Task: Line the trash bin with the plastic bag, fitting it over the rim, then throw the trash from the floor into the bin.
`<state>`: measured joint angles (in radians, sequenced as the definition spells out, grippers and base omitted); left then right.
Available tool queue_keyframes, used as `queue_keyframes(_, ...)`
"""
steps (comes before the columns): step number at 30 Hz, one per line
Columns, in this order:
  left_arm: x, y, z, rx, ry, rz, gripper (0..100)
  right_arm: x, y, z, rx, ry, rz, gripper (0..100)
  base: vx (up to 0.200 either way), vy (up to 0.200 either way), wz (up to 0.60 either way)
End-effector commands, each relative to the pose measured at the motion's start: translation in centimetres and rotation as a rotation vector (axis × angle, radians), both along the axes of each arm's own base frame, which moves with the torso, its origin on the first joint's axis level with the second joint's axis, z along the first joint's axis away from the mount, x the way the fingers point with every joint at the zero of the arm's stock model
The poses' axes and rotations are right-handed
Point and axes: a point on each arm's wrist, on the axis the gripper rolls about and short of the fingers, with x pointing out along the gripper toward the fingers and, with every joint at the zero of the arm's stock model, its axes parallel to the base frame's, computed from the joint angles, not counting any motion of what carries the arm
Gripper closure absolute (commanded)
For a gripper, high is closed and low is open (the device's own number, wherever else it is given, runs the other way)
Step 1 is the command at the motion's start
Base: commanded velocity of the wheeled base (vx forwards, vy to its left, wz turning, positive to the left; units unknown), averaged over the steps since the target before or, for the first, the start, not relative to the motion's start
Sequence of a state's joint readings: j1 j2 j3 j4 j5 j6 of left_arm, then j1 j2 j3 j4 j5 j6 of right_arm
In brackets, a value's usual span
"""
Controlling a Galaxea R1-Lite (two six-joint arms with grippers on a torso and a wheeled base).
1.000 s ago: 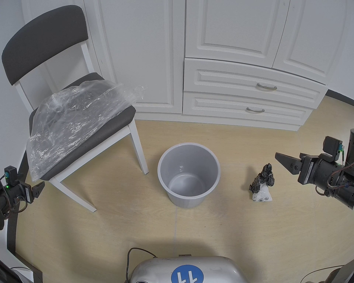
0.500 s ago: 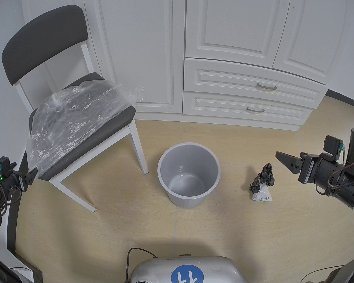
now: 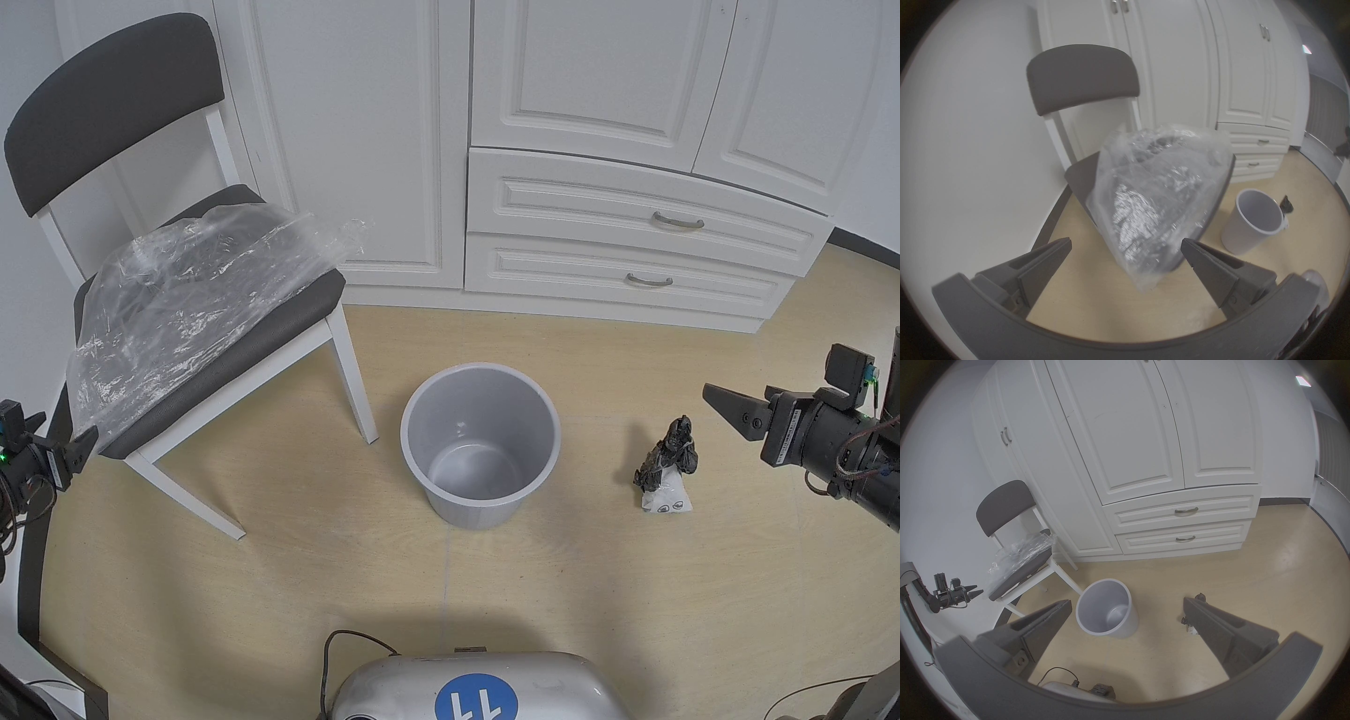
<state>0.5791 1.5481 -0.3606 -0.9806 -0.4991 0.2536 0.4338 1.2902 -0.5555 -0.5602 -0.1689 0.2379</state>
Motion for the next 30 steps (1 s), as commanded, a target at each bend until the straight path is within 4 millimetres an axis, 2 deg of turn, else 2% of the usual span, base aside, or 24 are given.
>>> queue_keyframes(1, -0.5, -0.5, -0.9, 0.017, 0.036, -0.033, 0, -0.3, -0.1, 0.2, 0.002, -0.007, 0.004, 0, 0.000, 0.000, 0.00)
queue_keyframes(6, -0.7, -0.5, -1.6, 0.080, 0.072, -0.048, 0, -0.4, -0.1, 0.2, 0.001, -0.004, 0.005, 0, 0.000, 0.000, 0.00)
queue_keyframes(11, 0.2, 0.2, -2.7, 0.057, 0.106, -0.042, 0, -0.3, -0.1, 0.2, 0.001, -0.004, 0.005, 0, 0.000, 0.000, 0.00)
queue_keyframes(12, 0.9, 0.7, -3.3, 0.045, 0.125, -0.036, 0, -0.3, -0.1, 0.2, 0.002, -0.005, 0.005, 0, 0.000, 0.000, 0.00)
queue_keyframes(15, 1.4, 1.2, -3.4, 0.039, 0.124, -0.026, 0, -0.3, -0.1, 0.2, 0.001, -0.004, 0.005, 0, 0.000, 0.000, 0.00)
queue_keyframes(19, 1.6, 1.4, -3.0, 0.038, 0.105, -0.022, 0, -0.3, -0.1, 0.2, 0.002, -0.005, 0.005, 0, 0.000, 0.000, 0.00)
queue_keyframes(24, 1.3, 1.4, -1.7, -0.016, 0.052, 0.000, 0, -0.3, -0.1, 0.2, 0.002, -0.007, 0.005, 0, 0.000, 0.000, 0.00)
queue_keyframes(25, 1.3, 1.4, -0.9, -0.051, 0.021, 0.011, 0, -0.4, -0.2, 0.3, 0.004, -0.009, 0.005, 0, 0.000, 0.000, 0.00)
queue_keyframes(30, 1.2, 1.8, -0.6, -0.062, 0.011, 0.025, 0, -0.4, -0.2, 0.3, 0.004, -0.009, 0.005, 0, 0.000, 0.000, 0.00)
